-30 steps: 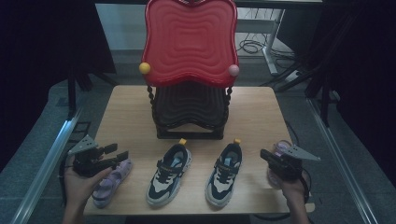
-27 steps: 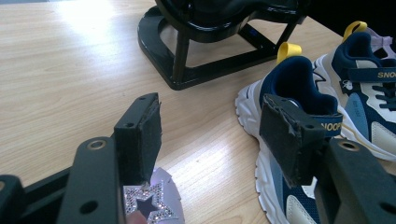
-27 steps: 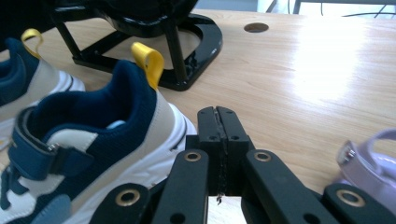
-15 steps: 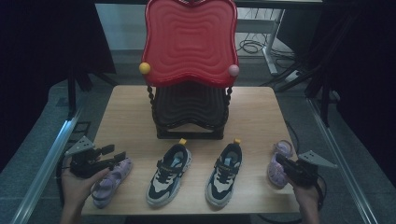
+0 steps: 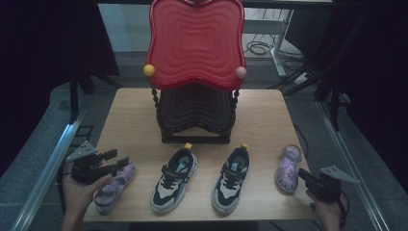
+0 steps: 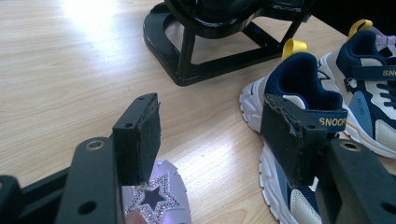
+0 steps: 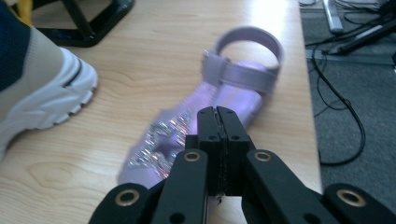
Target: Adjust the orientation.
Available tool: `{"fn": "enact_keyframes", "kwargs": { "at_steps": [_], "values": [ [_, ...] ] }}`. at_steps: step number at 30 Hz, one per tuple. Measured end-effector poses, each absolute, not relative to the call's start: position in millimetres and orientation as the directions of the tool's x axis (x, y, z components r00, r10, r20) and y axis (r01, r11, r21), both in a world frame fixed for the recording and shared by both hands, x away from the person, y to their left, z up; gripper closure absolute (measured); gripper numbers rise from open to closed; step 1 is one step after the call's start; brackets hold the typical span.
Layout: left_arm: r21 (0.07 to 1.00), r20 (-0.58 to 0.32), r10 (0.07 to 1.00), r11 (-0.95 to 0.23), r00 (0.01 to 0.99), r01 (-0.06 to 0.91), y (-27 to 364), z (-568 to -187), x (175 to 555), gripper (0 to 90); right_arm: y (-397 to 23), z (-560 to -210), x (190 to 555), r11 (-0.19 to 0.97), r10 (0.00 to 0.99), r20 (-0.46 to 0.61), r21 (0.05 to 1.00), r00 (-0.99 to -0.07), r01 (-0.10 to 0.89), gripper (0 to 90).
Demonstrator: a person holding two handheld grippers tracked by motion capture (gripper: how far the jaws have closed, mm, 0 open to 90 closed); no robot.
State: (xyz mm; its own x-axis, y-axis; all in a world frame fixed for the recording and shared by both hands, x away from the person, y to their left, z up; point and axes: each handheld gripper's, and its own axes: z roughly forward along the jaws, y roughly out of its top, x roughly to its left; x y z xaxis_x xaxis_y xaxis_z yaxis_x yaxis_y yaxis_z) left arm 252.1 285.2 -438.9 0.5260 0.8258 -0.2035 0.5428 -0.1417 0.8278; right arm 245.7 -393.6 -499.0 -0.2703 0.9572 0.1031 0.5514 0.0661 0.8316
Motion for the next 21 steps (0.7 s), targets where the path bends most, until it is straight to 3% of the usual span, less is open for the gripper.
{"fn": "enact_keyframes", "kwargs": {
  "at_steps": [10, 21],
  "values": [
    [0.828, -0.203, 0.824, -0.145, 0.529, 0.542, 285, -438, 250, 38.1, -408, -508, 235, 0.055, 0.972, 0.087, 0.814, -0.216, 0.578, 89.3],
    [0.824, -0.204, 0.825, -0.147, 0.528, 0.548, 287, -438, 251, 38.0, -405, -521, 230, 0.077, 0.971, 0.08, 0.788, -0.225, 0.611, 89.2]
  ]
}}
